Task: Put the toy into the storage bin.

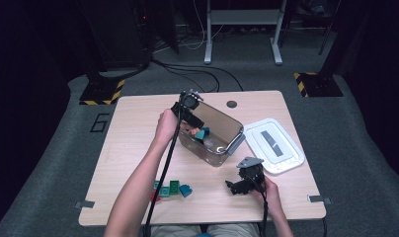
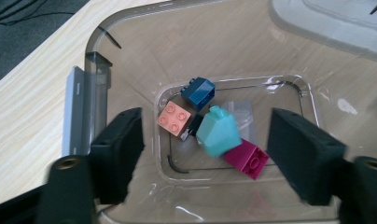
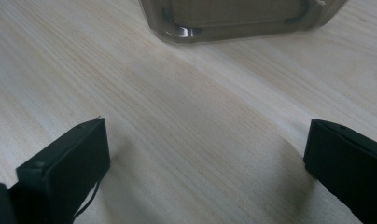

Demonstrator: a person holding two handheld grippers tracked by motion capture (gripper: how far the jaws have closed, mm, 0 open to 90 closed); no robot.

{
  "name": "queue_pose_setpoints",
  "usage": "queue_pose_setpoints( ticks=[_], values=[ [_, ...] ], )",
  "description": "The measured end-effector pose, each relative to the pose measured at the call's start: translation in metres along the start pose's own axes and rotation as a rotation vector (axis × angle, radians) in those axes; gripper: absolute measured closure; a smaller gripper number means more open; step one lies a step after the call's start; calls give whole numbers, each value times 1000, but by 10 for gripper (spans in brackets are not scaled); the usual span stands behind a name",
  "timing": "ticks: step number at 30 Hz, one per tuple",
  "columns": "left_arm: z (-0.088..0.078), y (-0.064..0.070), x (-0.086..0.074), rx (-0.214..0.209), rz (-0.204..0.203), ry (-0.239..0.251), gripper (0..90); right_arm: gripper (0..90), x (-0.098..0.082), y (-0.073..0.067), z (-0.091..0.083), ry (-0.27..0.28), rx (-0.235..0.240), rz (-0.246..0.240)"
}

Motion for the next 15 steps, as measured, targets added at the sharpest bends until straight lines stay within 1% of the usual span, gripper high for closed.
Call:
queue_pose_setpoints(
  ticks=[3,7,8,9,12,15],
  values=[
    [-9,3,-3,6,-3,15,157,0,0,0,0,0,0,0],
    [-21,7,-10,13,7,27,144,0,0,0,0,1,0,0],
    [-24,8,-12,14,7,36,140,0,0,0,0,0,0,0],
    [-26,8,-15,16,13,32,139,0,0,0,0,0,-1,0],
    [-34,11,-22,25,14,47,130,0,0,0,0,0,0,-3],
    [-40,13,-32,25,17,53,125,0,0,0,0,0,1,-3]
  ],
)
Point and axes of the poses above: each handheld gripper's, and its own axes: z roughly forward along the jaws, x roughly out of its top, y roughly to its right, the point moved 9 cm from there along z, roughly forward along the jaws, and after that the axes turned 15 degrees about -x, right-handed, at the moved point
